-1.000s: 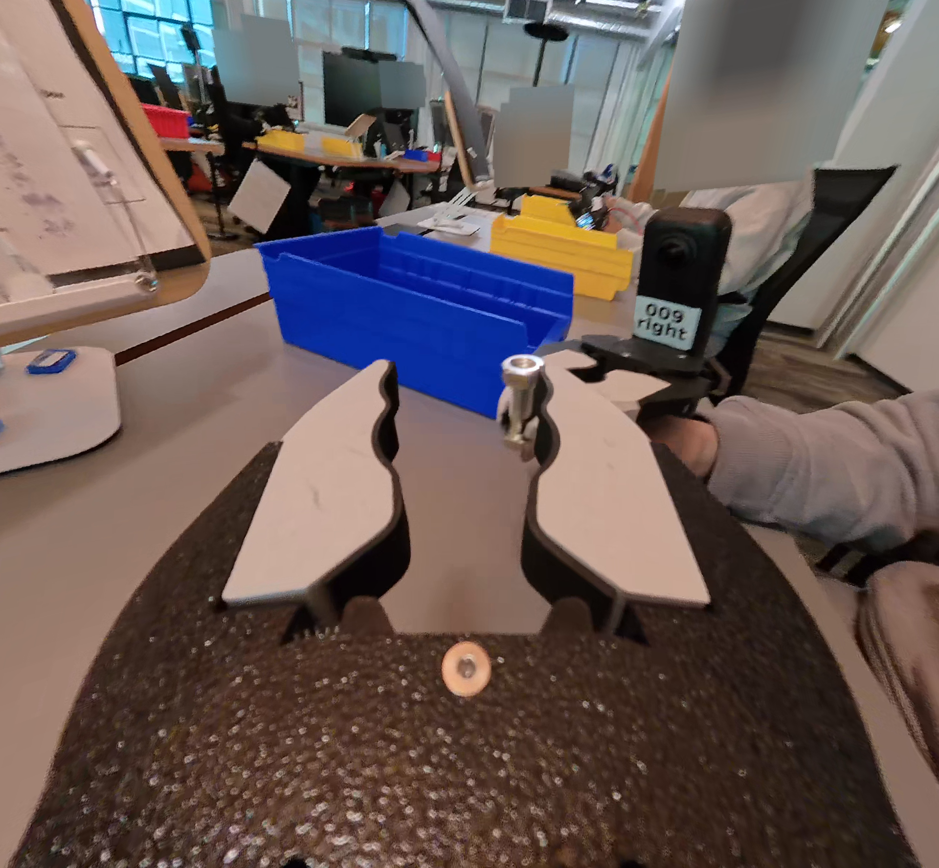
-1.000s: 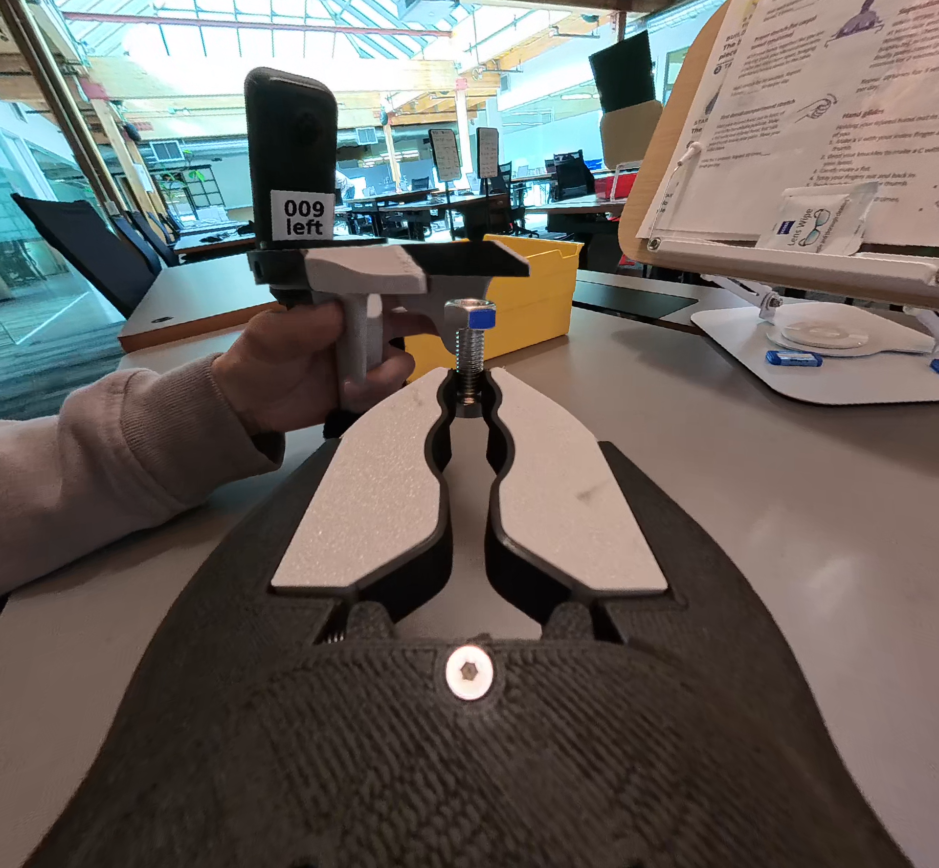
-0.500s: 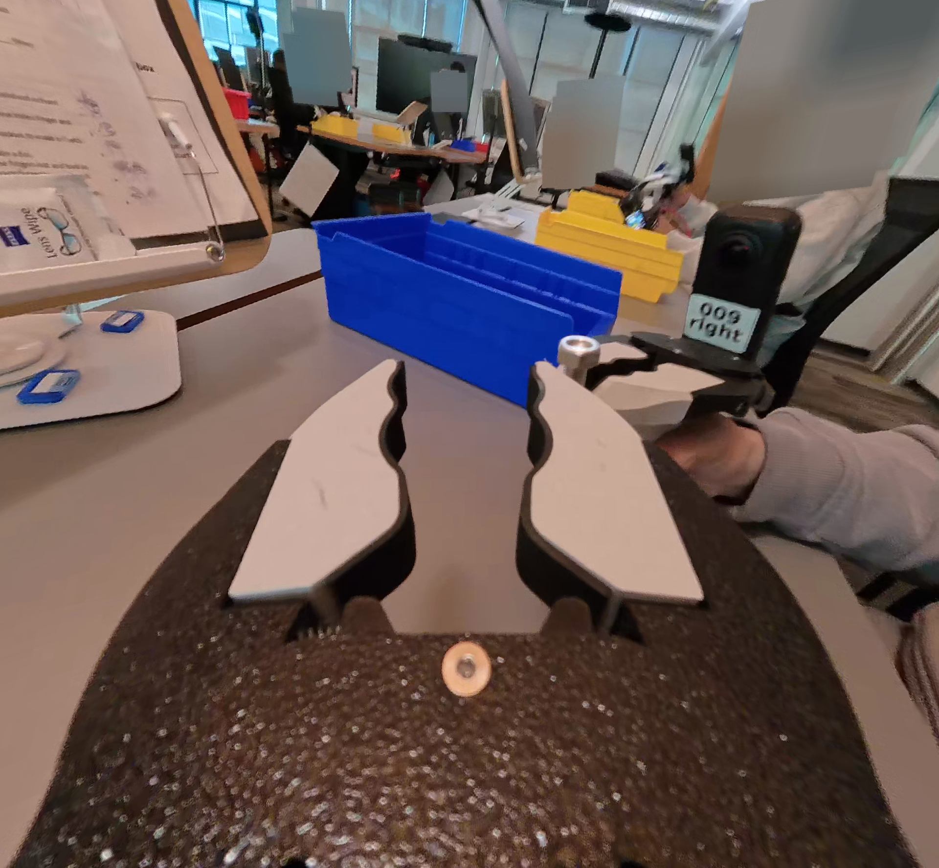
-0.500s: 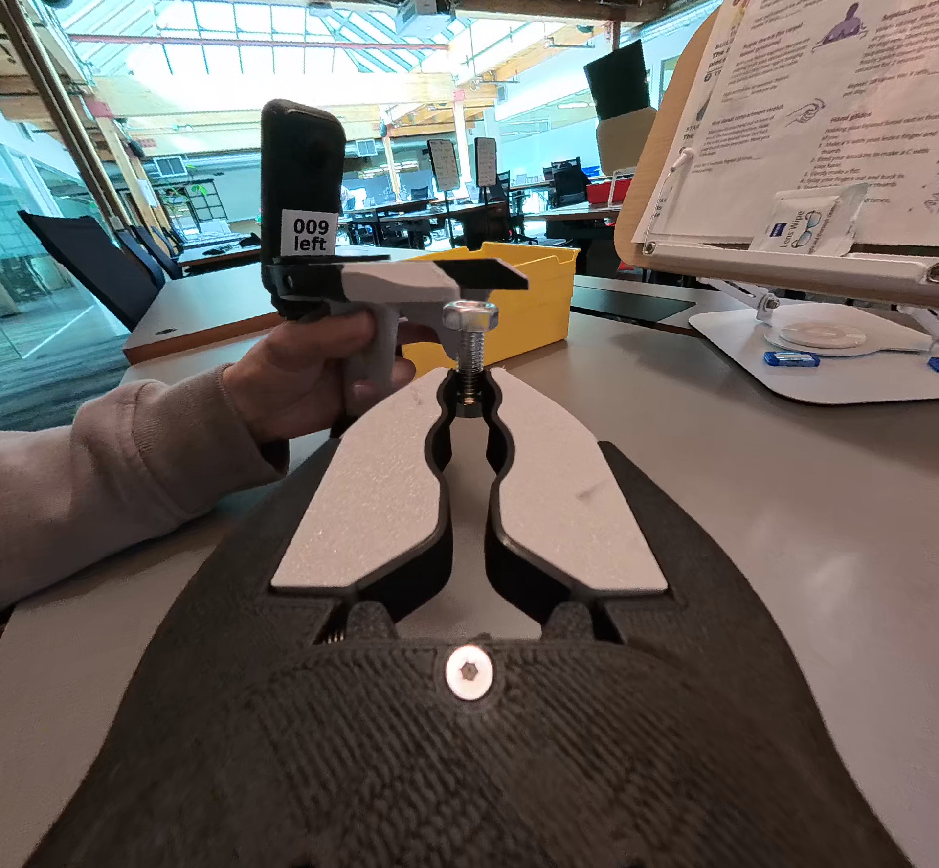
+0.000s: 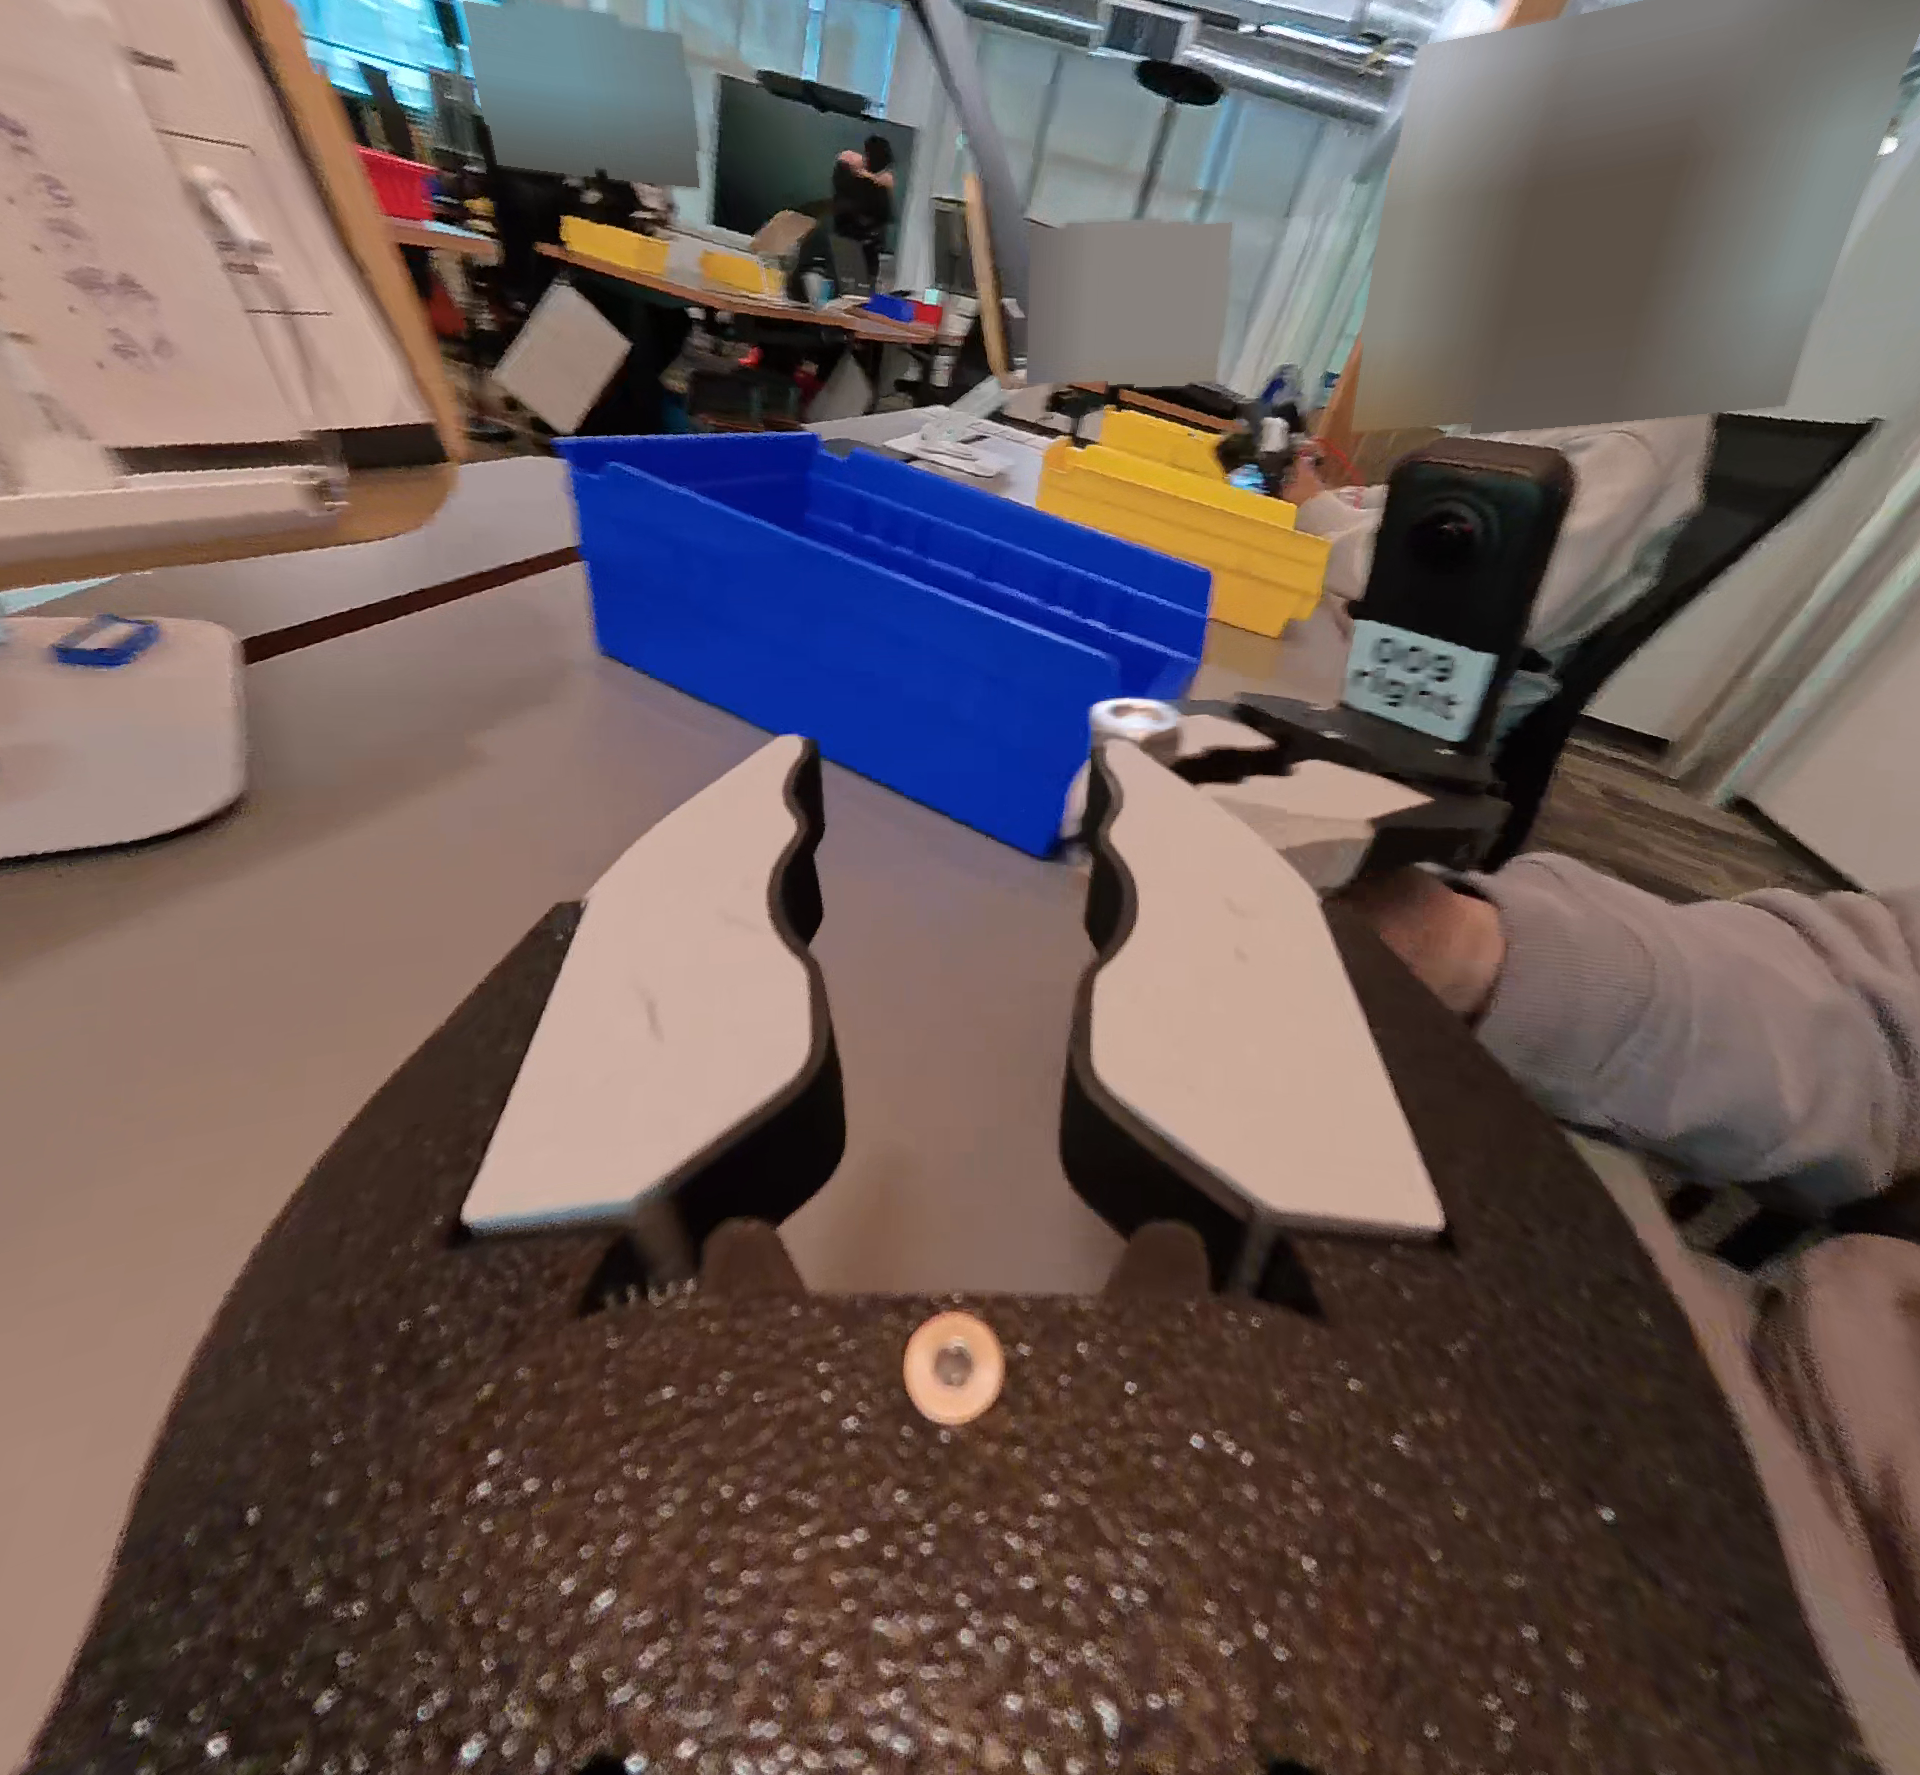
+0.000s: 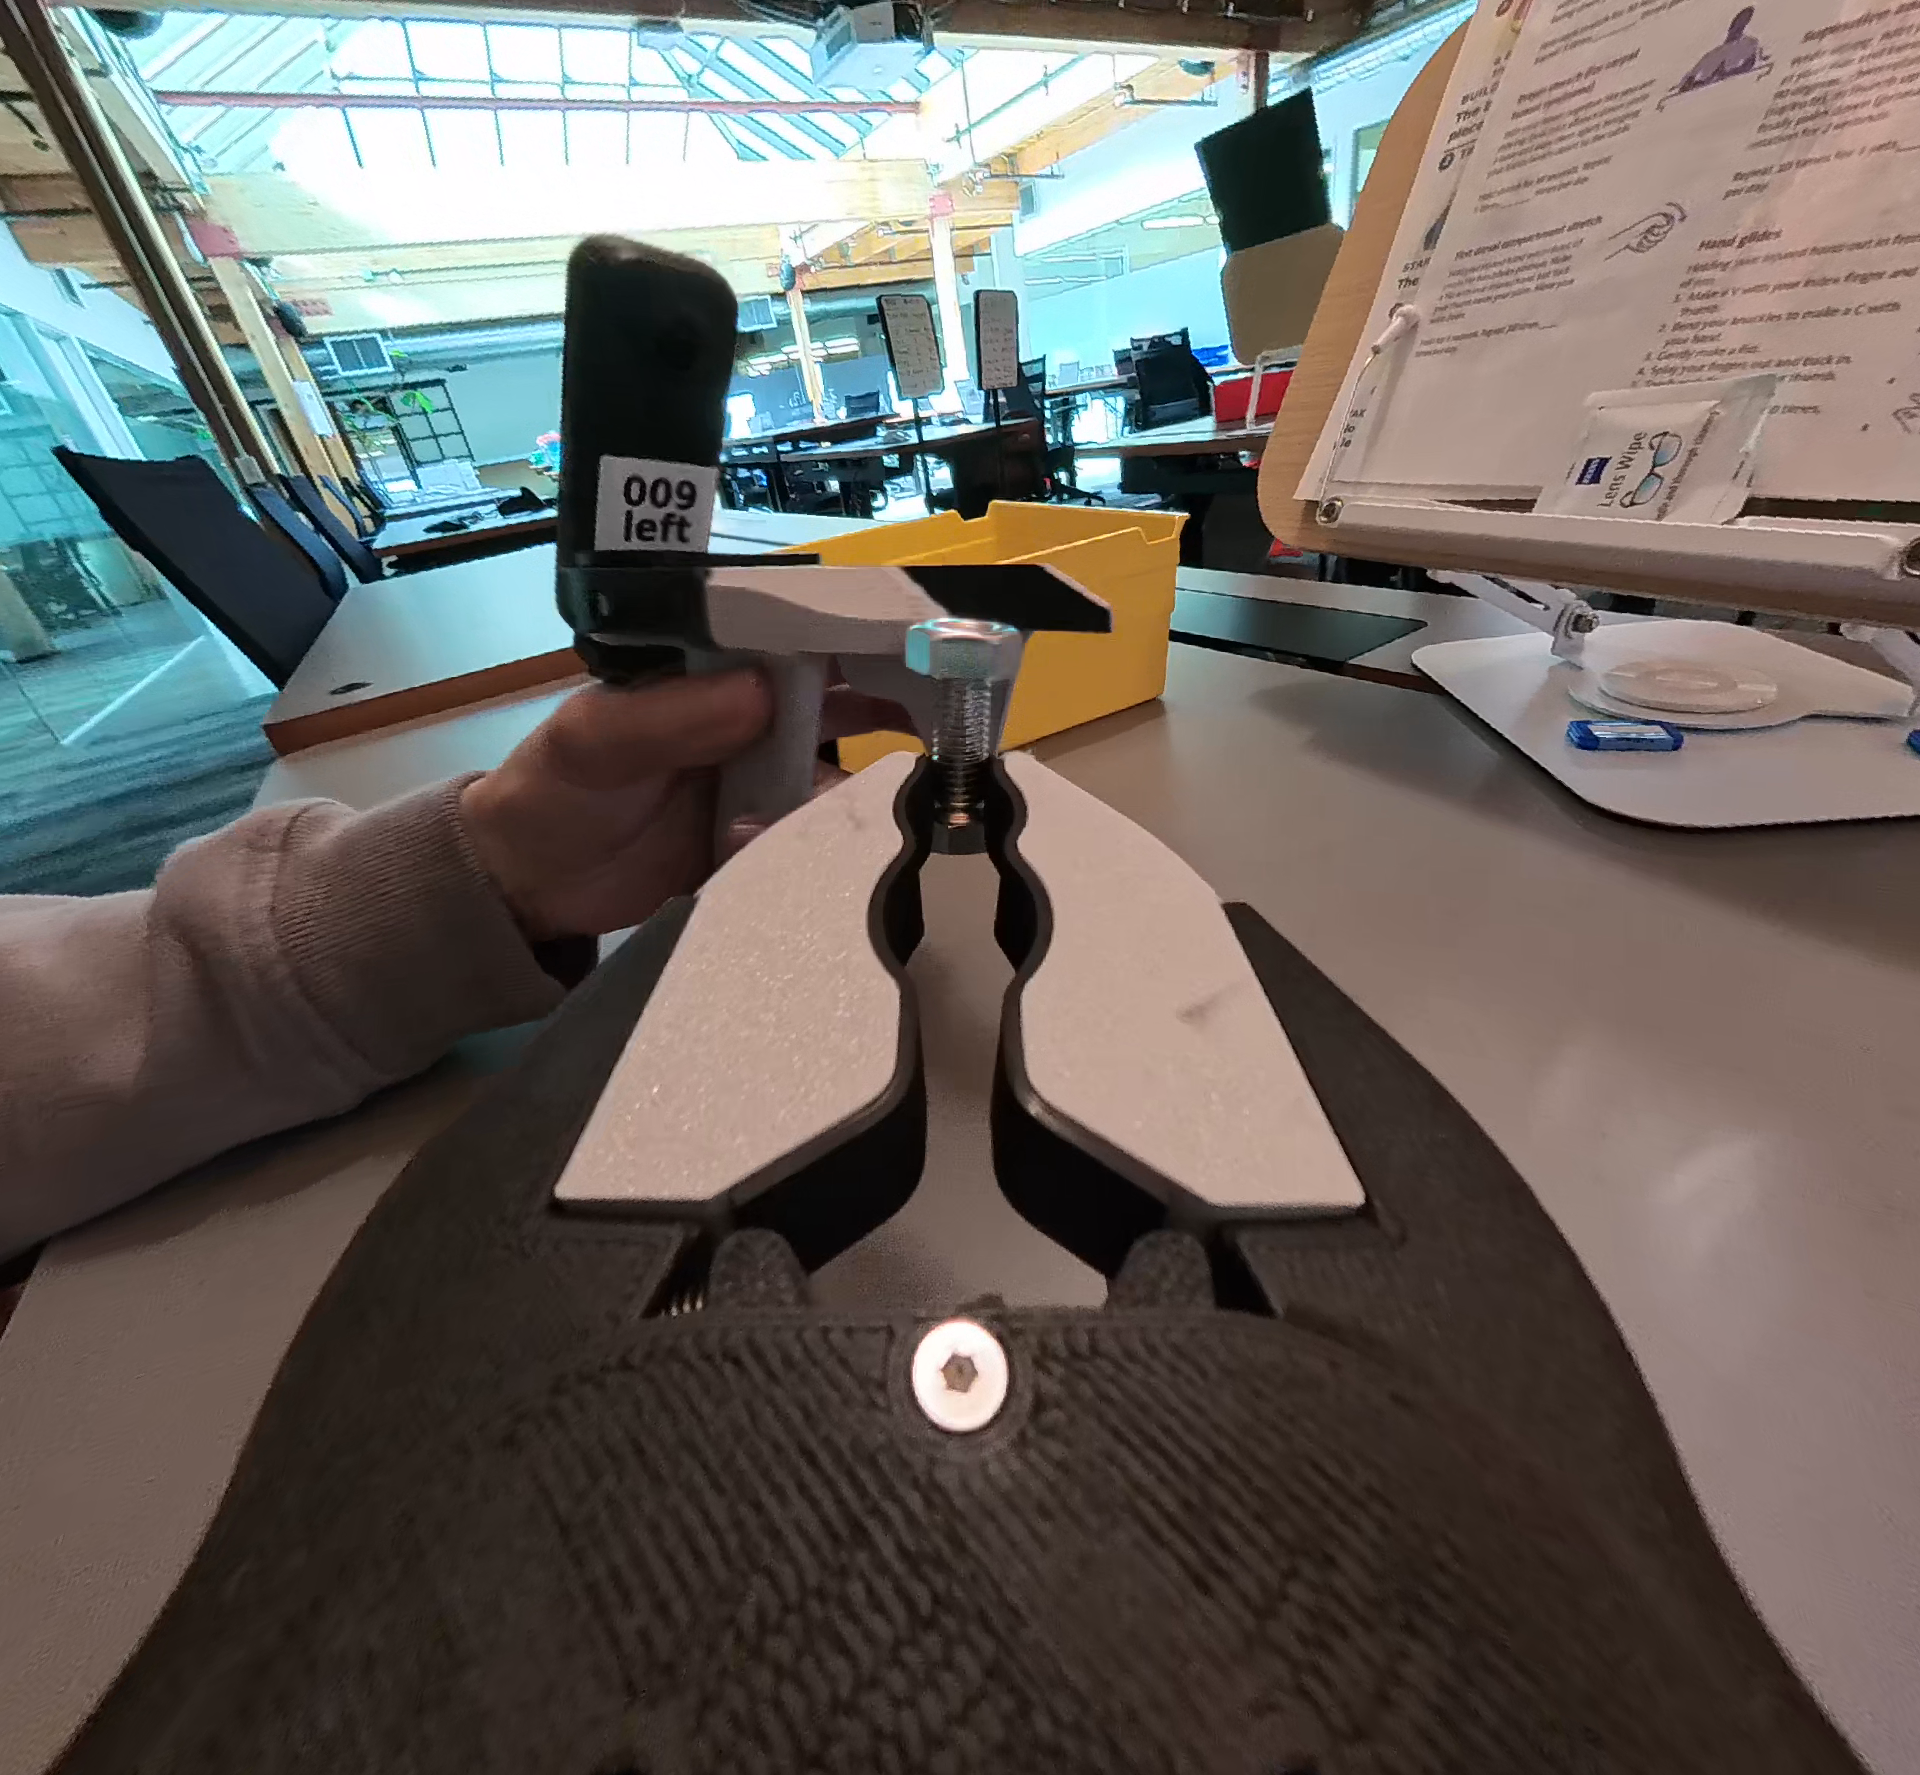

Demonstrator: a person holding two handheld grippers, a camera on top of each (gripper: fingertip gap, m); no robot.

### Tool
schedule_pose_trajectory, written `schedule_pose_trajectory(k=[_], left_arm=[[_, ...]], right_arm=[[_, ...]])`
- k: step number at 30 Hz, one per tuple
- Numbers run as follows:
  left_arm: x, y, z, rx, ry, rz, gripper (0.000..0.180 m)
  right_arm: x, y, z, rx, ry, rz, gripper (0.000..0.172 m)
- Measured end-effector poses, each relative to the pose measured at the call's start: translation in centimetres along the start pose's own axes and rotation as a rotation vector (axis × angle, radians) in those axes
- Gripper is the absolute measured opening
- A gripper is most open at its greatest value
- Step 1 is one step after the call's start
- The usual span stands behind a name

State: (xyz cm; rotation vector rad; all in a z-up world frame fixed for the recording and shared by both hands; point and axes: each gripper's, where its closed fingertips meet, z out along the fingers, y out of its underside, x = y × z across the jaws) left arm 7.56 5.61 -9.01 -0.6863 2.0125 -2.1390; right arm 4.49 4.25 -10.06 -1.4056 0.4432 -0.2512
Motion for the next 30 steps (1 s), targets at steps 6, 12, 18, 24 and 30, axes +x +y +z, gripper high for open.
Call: schedule_pose_trajectory(k=[6,12,18,24,30], left_arm=[[0.3,-1.2,-0.5,0.072,0.014,0.000,0.051],[2.7,-0.1,1.7,0.025,0.077,0.005,0.055],[1.2,0.0,0.9,0.012,0.027,-0.001,0.056],[-0.6,-0.9,-0.5,0.067,-0.045,-0.022,0.053],[2.1,-0.2,1.6,0.040,0.052,-0.023,0.062]], right_arm=[[-0.1,0.0,0.1,-0.001,0.007,-0.014,0.009],[0.0,0.1,0.1,-0.007,0.012,-0.020,0.009],[0.4,0.0,0.0,-0.001,0.030,-0.008,0.009],[0.4,-0.1,-0.1,0.013,0.023,0.007,0.009],[0.2,0.1,0.0,-0.003,0.024,-0.010,0.009]])
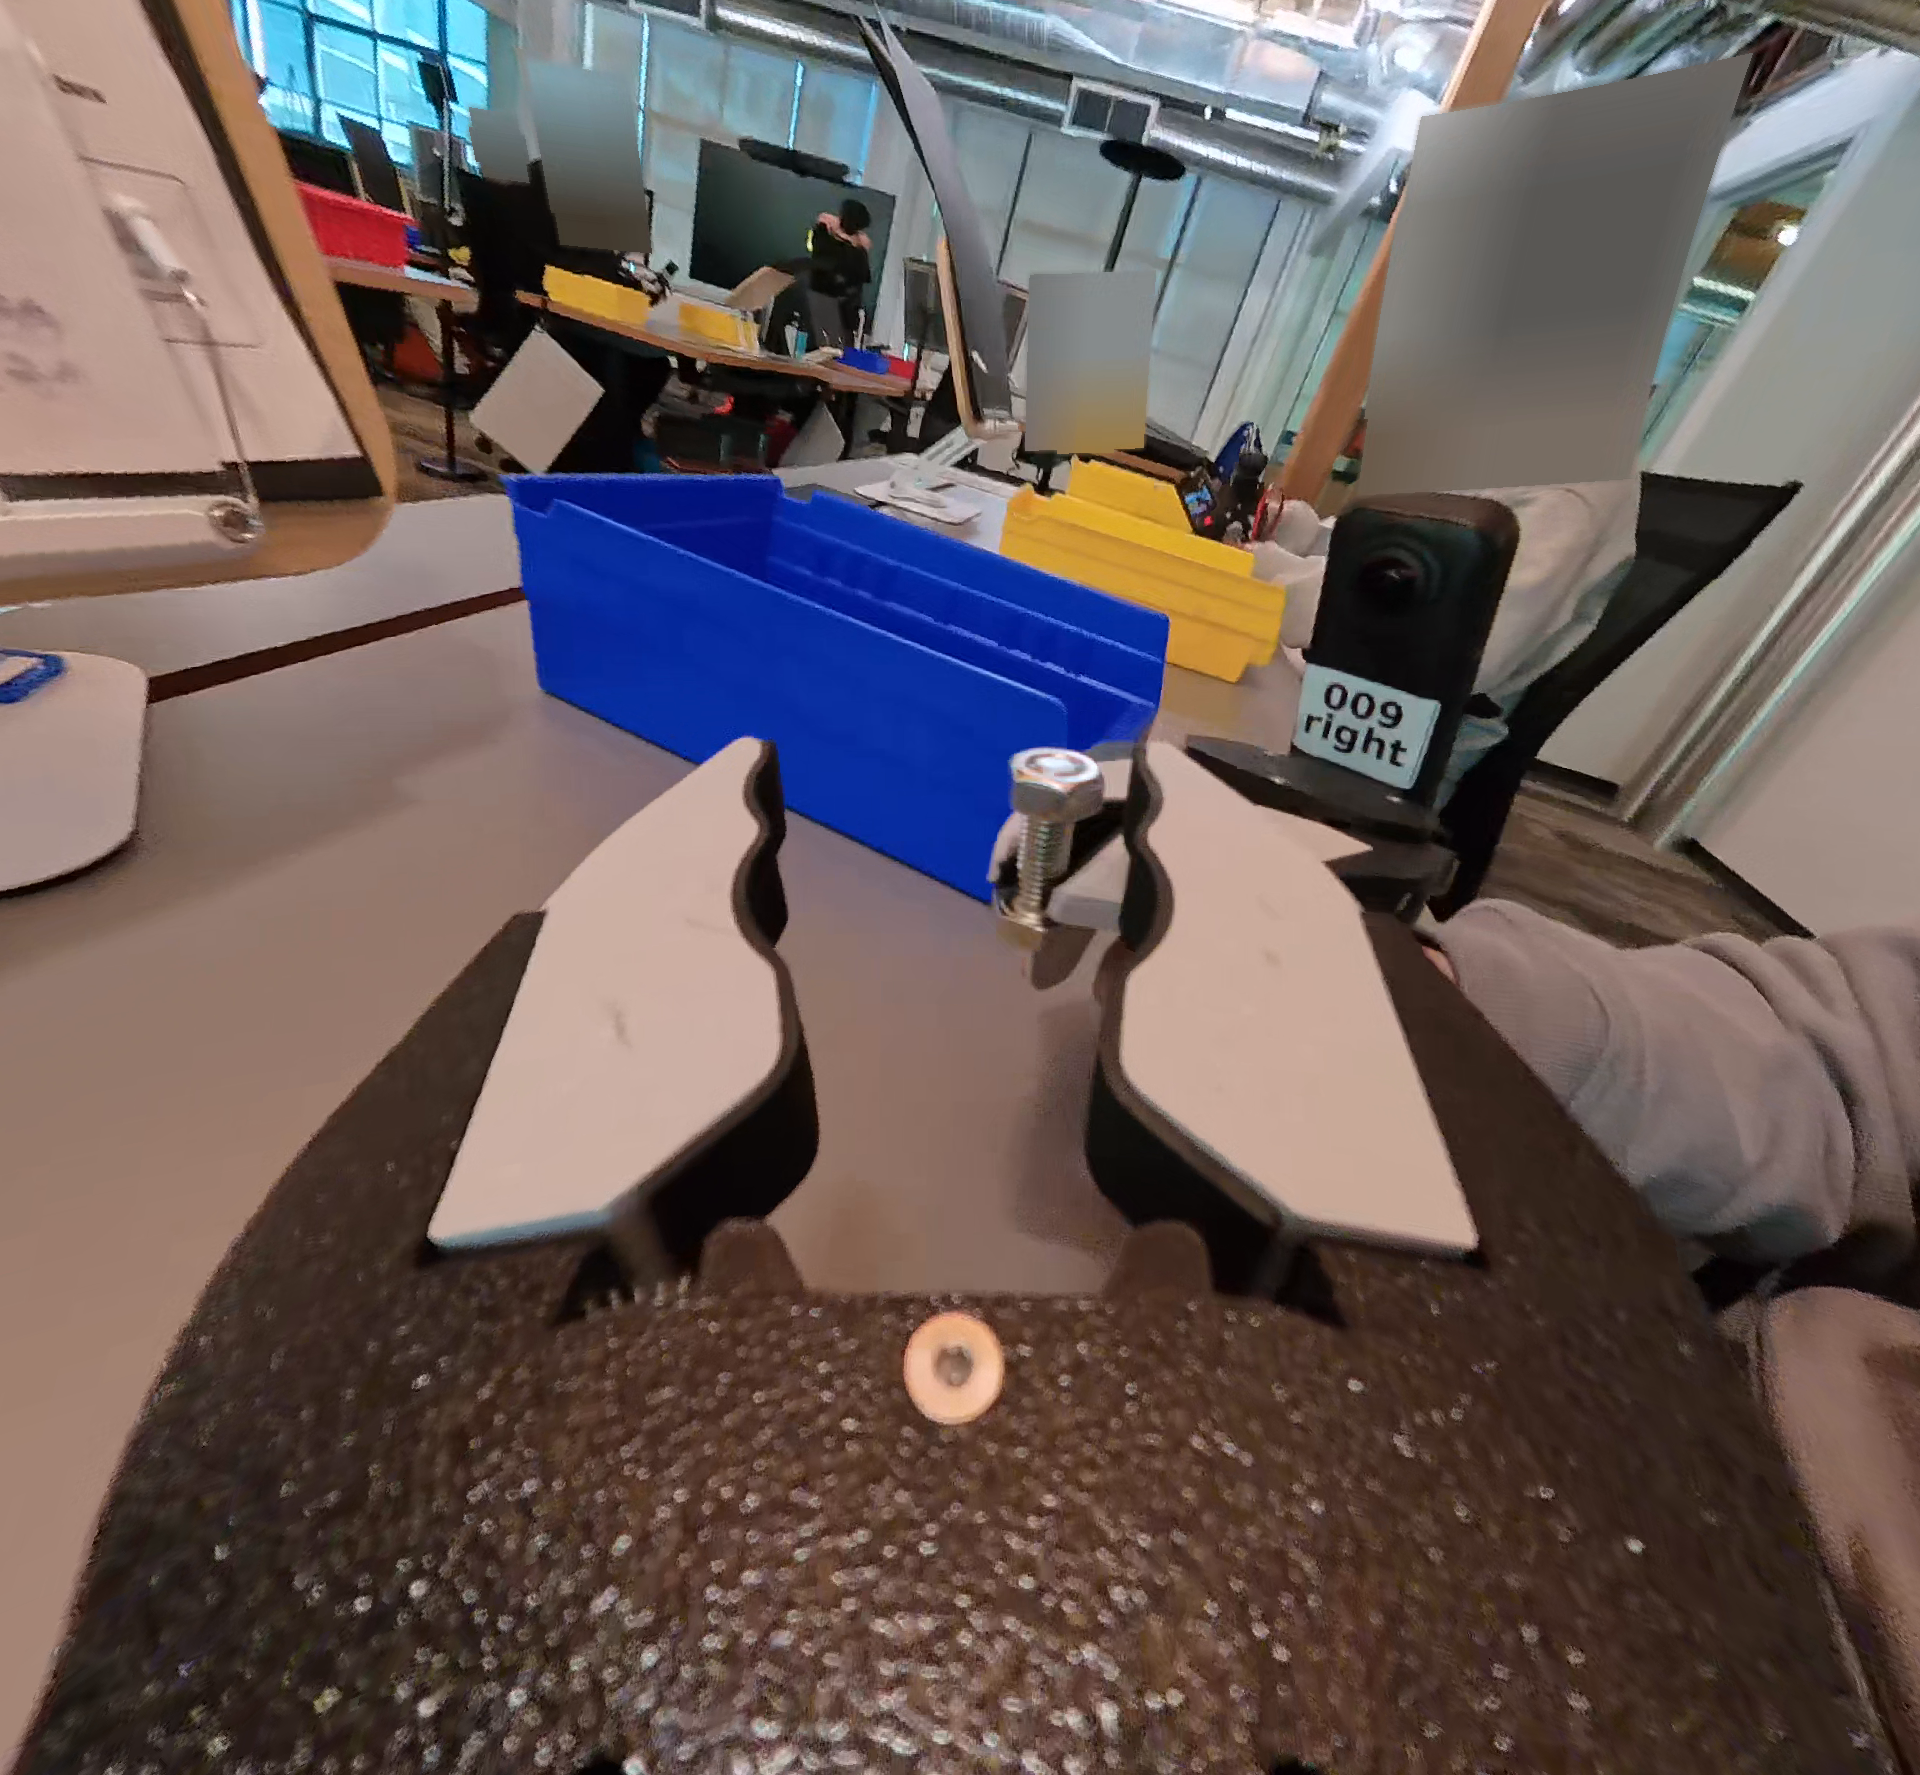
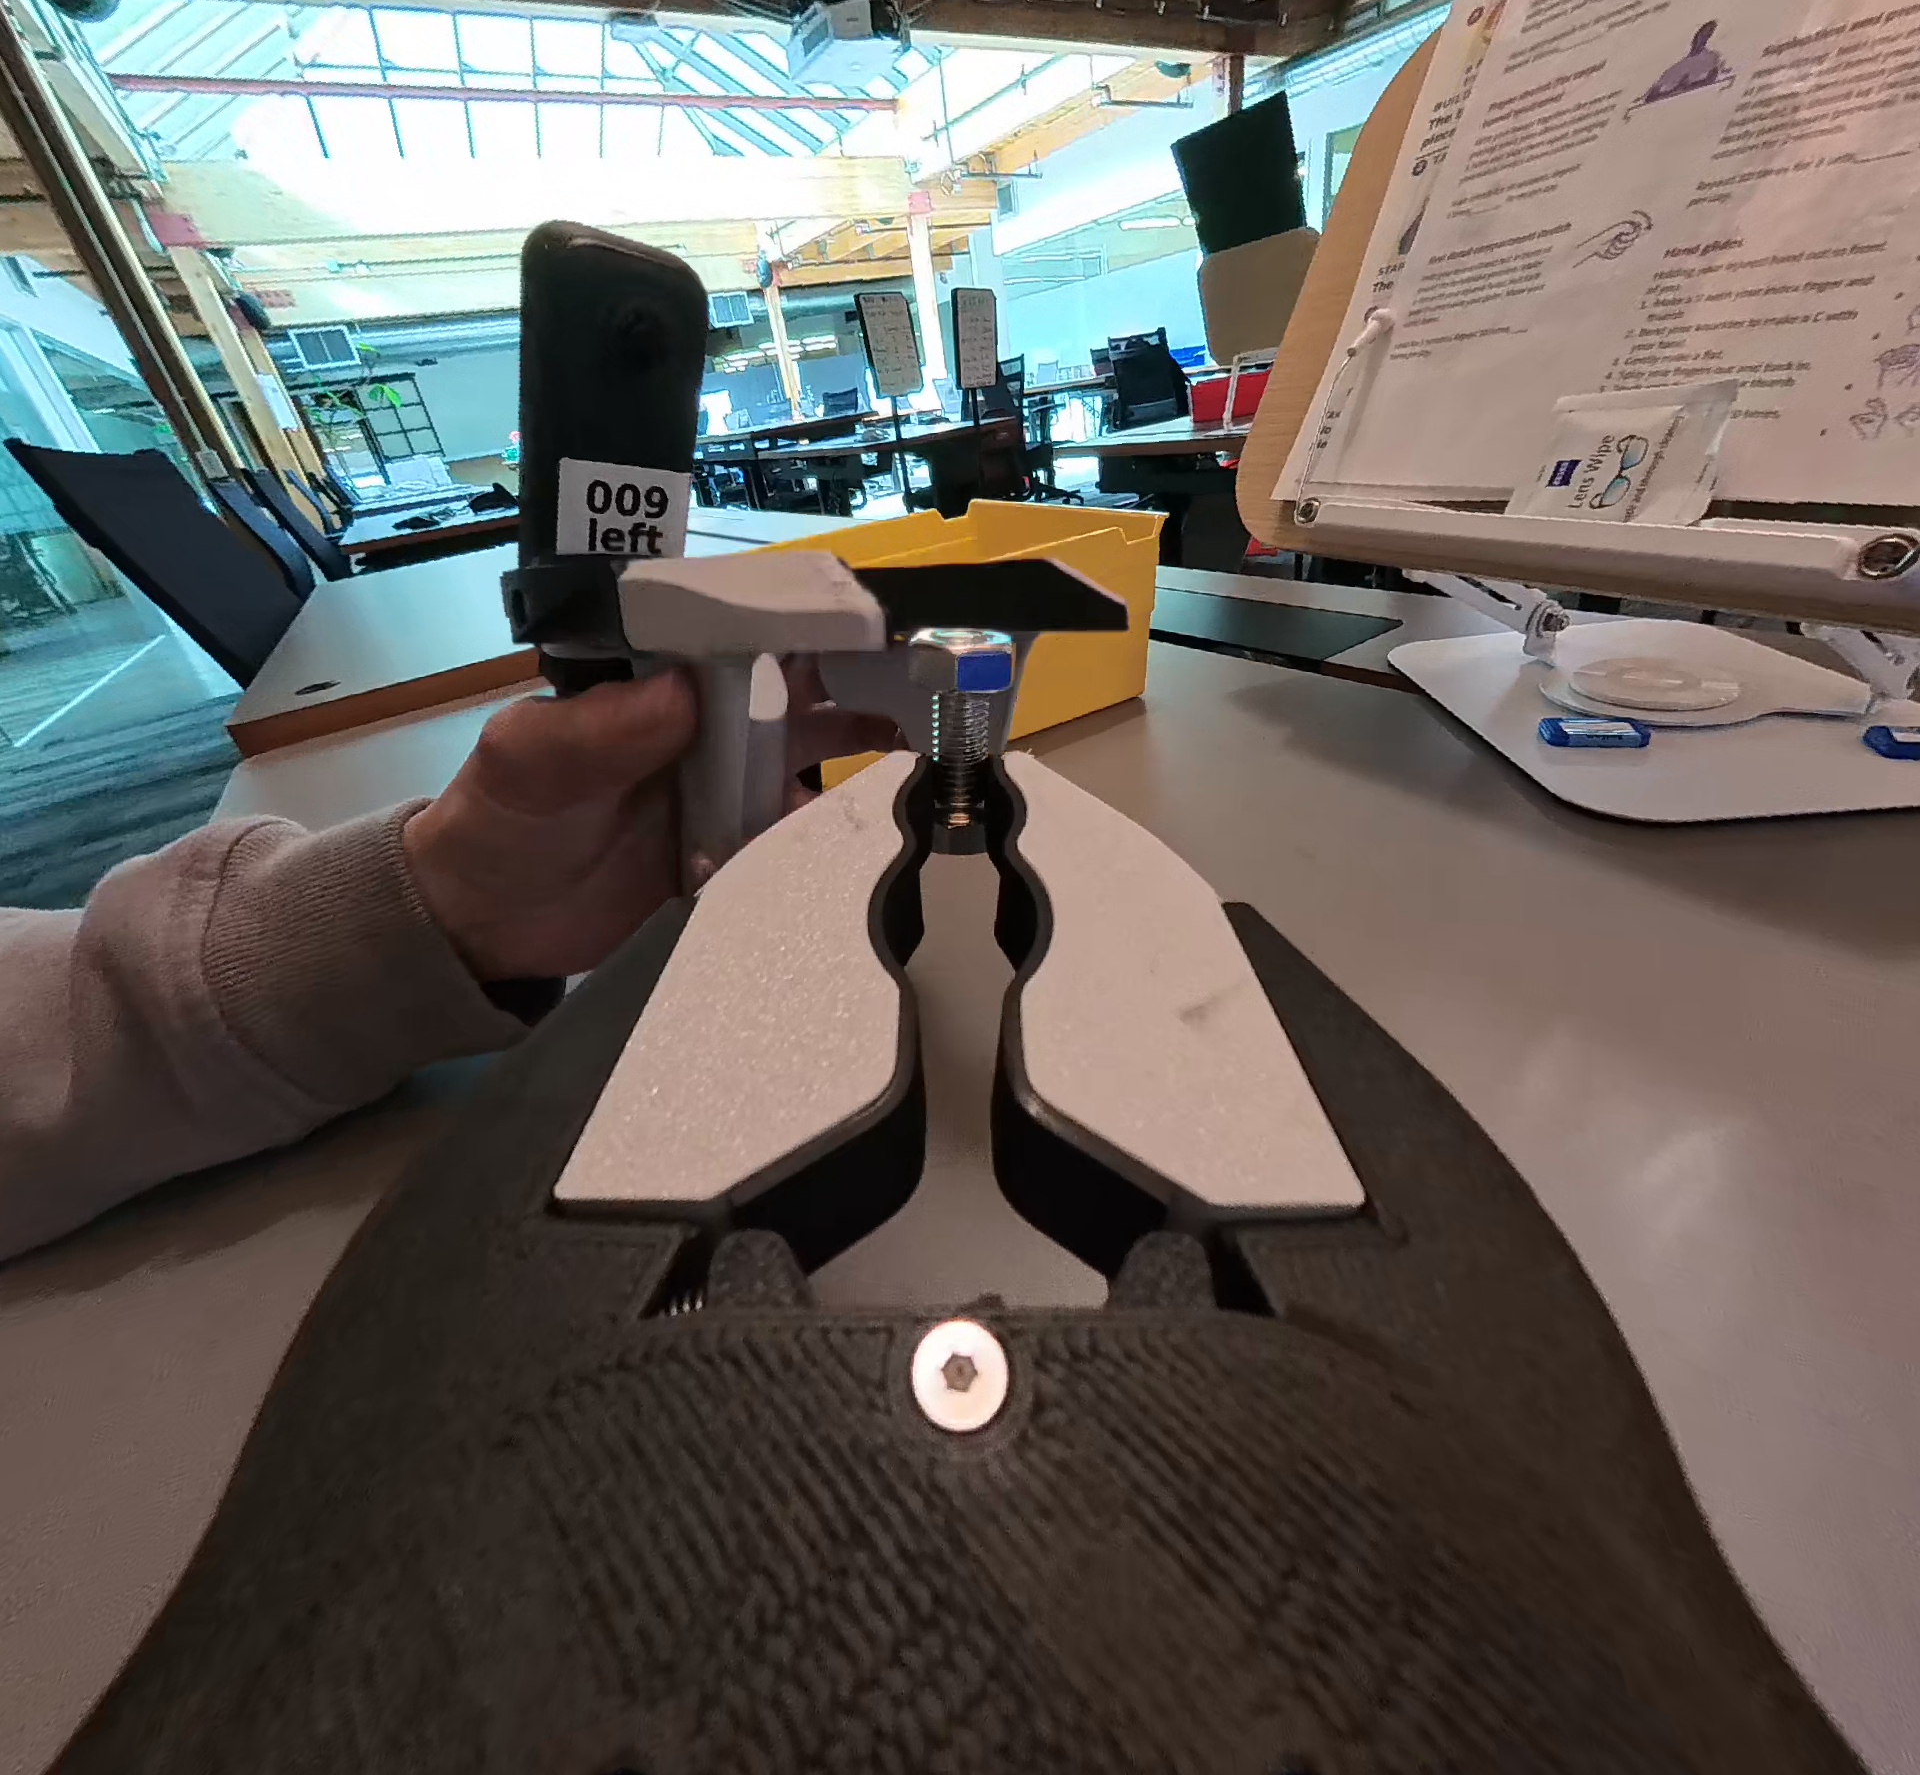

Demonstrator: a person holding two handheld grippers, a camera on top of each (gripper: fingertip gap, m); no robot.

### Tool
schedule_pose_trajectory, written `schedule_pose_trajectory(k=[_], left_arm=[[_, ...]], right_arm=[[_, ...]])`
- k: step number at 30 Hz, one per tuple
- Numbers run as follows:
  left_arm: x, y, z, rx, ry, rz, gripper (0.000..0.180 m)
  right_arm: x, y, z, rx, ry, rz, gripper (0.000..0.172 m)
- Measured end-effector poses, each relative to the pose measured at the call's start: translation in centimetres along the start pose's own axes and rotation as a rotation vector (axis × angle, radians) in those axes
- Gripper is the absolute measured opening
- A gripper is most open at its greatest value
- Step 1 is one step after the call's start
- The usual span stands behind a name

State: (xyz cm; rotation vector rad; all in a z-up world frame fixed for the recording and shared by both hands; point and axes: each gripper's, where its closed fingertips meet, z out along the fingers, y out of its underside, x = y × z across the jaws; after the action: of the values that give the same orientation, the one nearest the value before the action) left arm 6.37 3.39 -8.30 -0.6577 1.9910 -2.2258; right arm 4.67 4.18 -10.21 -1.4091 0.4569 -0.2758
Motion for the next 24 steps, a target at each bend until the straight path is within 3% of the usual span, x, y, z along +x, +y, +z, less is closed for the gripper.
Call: schedule_pose_trajectory(k=[7,9,12,18,24], left_arm=[[-1.8,0.4,-0.7,-0.028,-0.085,0.001,0.066],[-3.0,0.0,-1.7,-0.005,-0.136,-0.011,0.057],[-3.0,-0.6,-2.1,0.023,-0.112,-0.058,0.065],[-0.5,0.4,0.0,-0.023,-0.033,-0.007,0.068],[-2.0,0.7,-0.6,-0.058,-0.105,0.008,0.071]], right_arm=[[0.4,-0.1,-0.1,0.008,0.016,0.021,0.009],[0.3,-0.4,-0.3,0.025,-0.001,0.035,0.009],[0.2,-0.2,-0.1,0.016,-0.003,0.033,0.009],[0.1,0.1,0.0,-0.001,-0.001,0.017,0.009],[0.6,-0.1,-0.1,0.006,0.015,0.037,0.009]])
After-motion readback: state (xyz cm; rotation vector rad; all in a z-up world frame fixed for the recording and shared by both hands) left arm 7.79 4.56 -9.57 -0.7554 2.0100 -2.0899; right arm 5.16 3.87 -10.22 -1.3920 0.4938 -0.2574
